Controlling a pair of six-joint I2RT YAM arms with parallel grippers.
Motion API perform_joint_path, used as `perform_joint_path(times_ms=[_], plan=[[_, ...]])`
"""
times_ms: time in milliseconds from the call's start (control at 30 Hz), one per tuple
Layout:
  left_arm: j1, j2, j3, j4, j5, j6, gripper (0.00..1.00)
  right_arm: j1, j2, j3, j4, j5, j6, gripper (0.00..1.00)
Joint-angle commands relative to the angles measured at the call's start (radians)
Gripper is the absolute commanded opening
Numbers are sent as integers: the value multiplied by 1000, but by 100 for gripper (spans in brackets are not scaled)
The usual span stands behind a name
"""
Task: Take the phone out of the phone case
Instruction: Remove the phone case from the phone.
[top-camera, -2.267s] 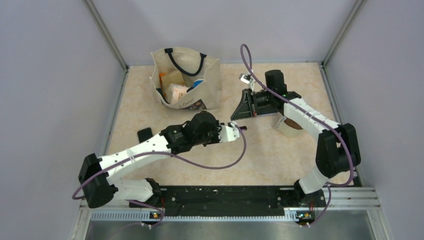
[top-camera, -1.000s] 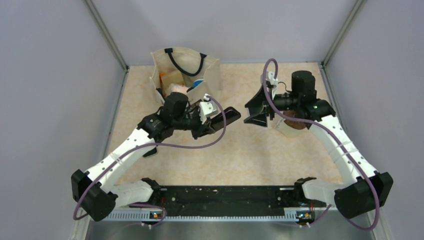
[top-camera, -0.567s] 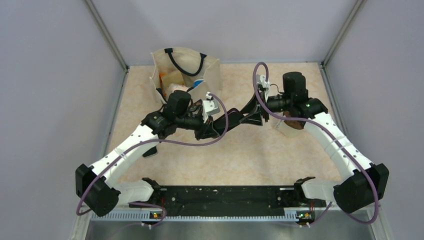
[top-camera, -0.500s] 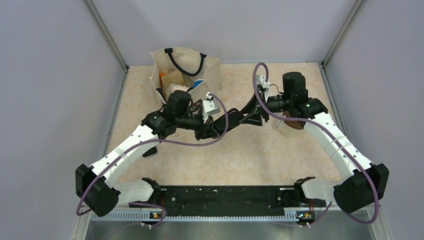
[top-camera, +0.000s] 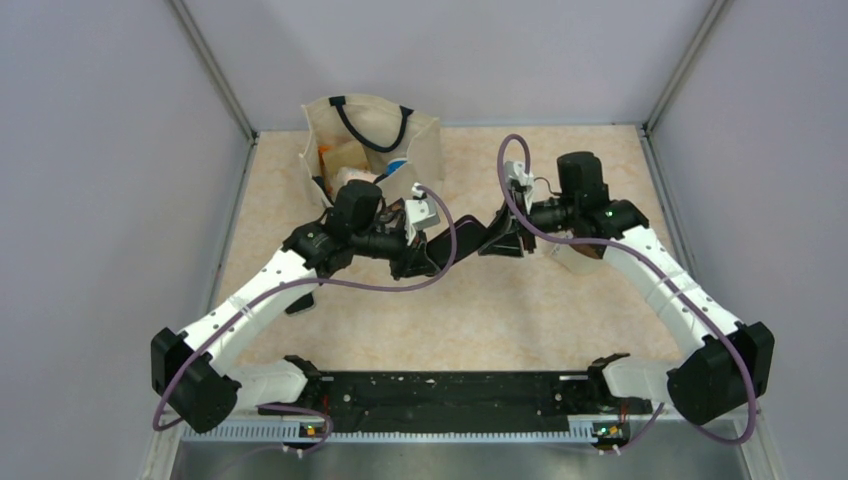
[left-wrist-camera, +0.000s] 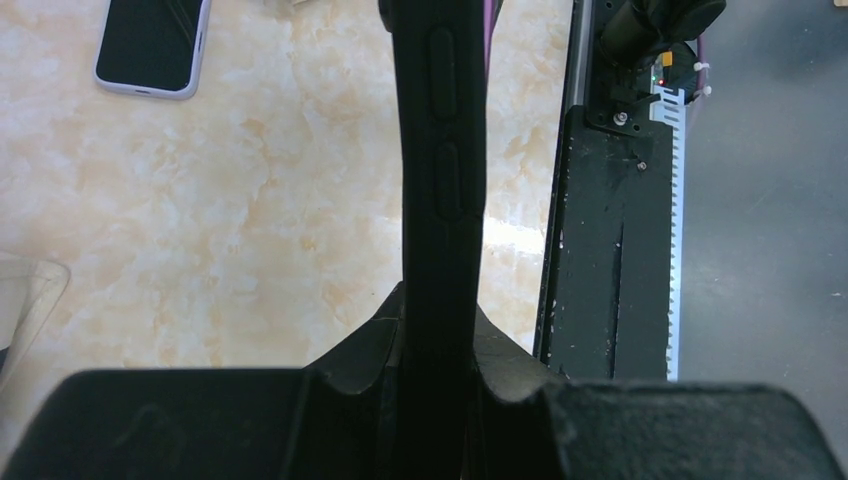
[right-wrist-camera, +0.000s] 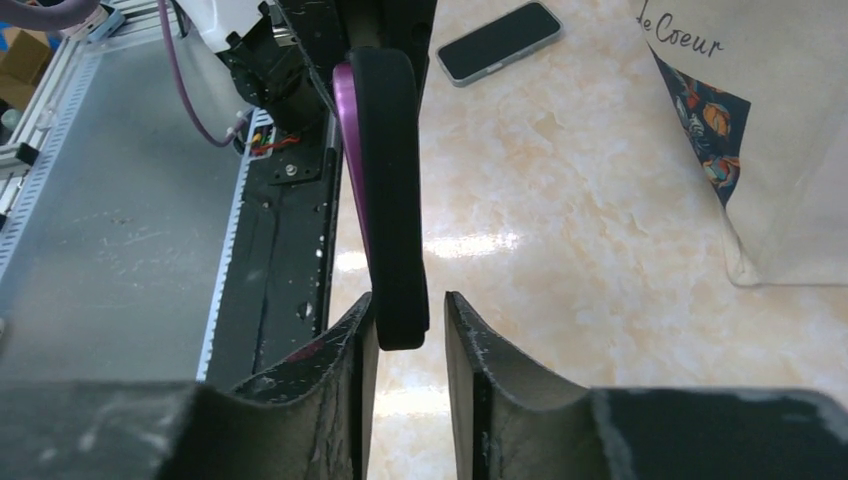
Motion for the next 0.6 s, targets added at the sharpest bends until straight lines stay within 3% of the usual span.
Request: perform_joint_path(times_ms=[0,200,567], plan=[[2,-12,16,98,49,2,0,21,10,13,1,-41,-31,24],[2,-12,15,94,68,36,0,35,22,31,-99,-65,-131,1],[1,40,91,-159,286,407,0,76,-37,45,-253,-43,-406,0]])
